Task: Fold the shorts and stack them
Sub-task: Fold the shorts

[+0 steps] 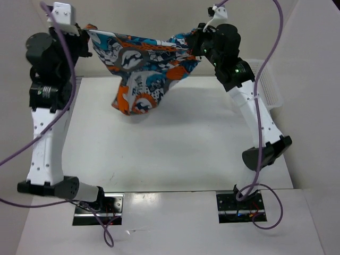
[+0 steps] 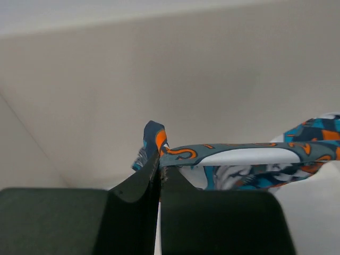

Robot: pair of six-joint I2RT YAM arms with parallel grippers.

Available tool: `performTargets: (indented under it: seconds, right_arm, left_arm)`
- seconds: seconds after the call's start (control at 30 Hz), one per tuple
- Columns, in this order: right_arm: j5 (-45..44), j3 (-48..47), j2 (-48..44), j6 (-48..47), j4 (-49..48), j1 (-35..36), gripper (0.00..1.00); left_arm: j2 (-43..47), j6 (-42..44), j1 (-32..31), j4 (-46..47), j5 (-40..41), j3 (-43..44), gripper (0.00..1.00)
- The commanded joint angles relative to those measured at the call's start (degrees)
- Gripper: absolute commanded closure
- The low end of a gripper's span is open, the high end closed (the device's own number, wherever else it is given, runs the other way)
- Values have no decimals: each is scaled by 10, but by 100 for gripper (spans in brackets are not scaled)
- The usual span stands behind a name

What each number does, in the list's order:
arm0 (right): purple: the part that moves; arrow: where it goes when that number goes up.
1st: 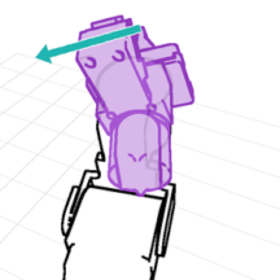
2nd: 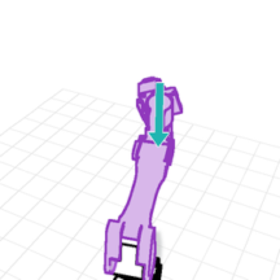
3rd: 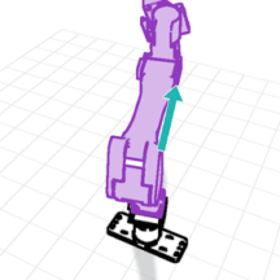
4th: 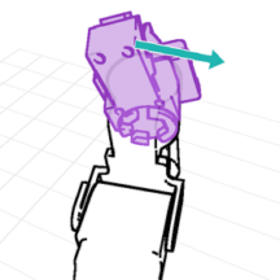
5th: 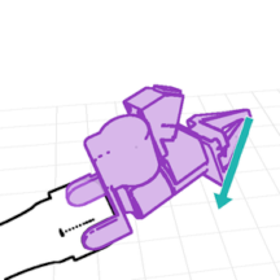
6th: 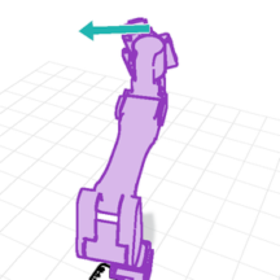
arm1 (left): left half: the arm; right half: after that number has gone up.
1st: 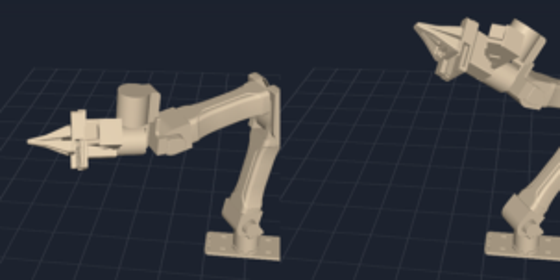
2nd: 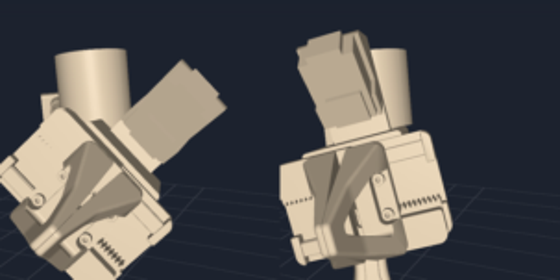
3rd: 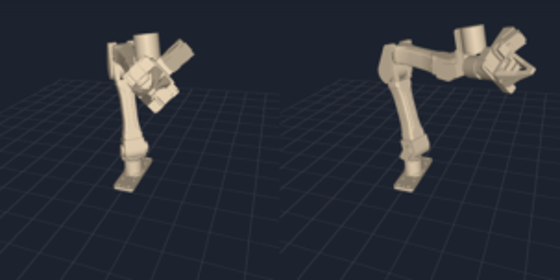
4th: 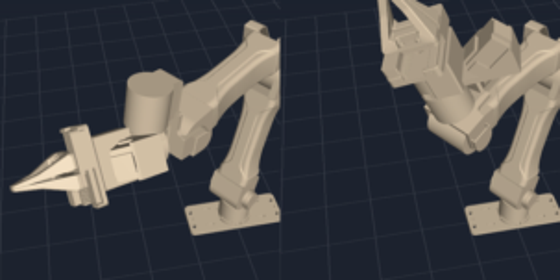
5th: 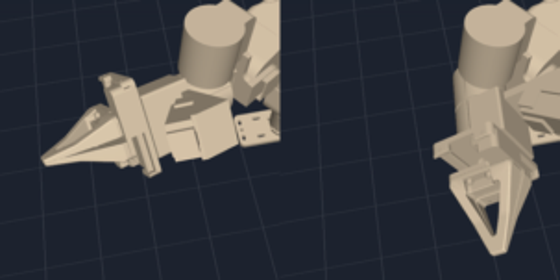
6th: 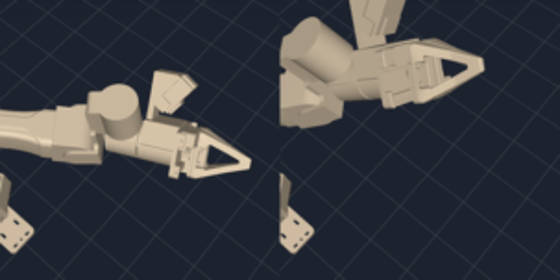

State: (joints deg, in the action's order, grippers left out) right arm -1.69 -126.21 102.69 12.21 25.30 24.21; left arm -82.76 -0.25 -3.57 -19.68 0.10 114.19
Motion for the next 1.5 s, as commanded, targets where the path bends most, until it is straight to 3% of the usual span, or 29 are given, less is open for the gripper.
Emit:
performTargets:
  seconds: [0.0, 0.17, 0.27, 0.3, 0.4, 0.5, 0.8, 0.97, 1.2, 1.47]
  right_arm:
    - [-52, 68, -78, -25, -31, -10, 100]
    - [-52, 190, -178, 7, -44, -5, 100]
    - [-26, 324, -230, 33, -50, -5, 100]
    - [-20, 393, -264, 41, -50, 2, 100]
    - [7, 506, -311, 83, -39, 34, 100]
    - [37, 589, -325, 112, -26, 87, 100]
    - [136, 731, -370, 218, 47, 144, 100]
    - [142, 768, -402, 223, 51, 144, 100]
    - [147, 767, -294, 237, -49, 132, 100]
    - [181, 713, -171, 197, -125, 6, 100]
  left_arm:
    - [51, 3, 12, 22, 61, -13, 100]
    - [131, 3, 12, 10, 75, -112, 100]
    - [196, 3, 12, -22, 62, -199, 100]
    - [217, 3, 12, -34, 52, -222, 100]
    - [328, 3, 2, -129, -2, -307, 100]
    - [402, 3, -5, -156, -19, -372, 100]
    - [465, 3, -5, -226, -72, -454, 100]
    - [450, 3, -5, -199, -79, -507, 100]
    - [319, 3, -5, -79, -56, -572, 100]
    - [141, 3, 24, 21, 0, -526, 100]
